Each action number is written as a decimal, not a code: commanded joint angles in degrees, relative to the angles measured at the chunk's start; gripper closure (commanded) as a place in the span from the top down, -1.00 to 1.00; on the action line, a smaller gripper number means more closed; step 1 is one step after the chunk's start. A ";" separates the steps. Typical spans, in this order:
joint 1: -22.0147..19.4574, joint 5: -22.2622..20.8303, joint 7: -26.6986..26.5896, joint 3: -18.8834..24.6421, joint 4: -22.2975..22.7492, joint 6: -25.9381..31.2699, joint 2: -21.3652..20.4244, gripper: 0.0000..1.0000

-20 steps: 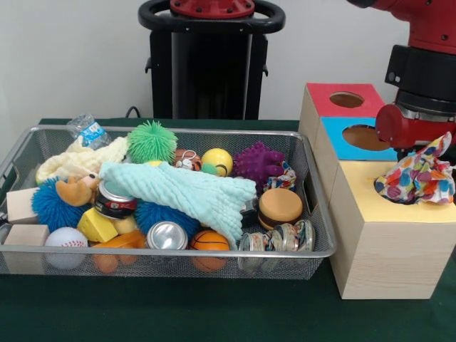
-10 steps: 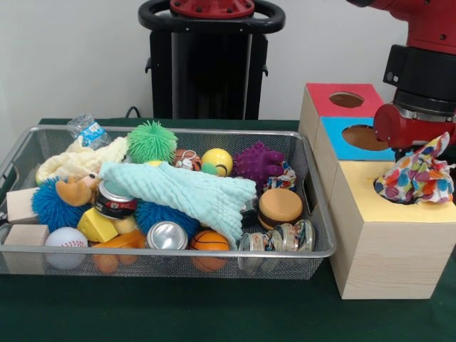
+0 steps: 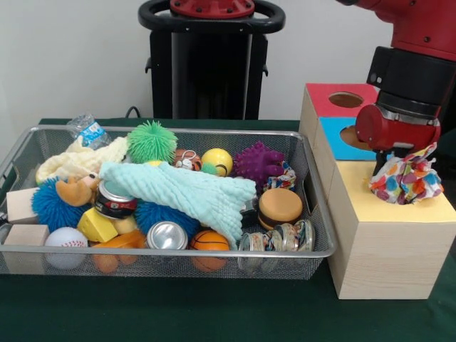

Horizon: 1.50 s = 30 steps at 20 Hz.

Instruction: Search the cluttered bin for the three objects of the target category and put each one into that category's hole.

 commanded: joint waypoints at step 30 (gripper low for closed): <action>-6.12 -1.92 7.05 3.91 4.10 -3.80 8.79 -1.00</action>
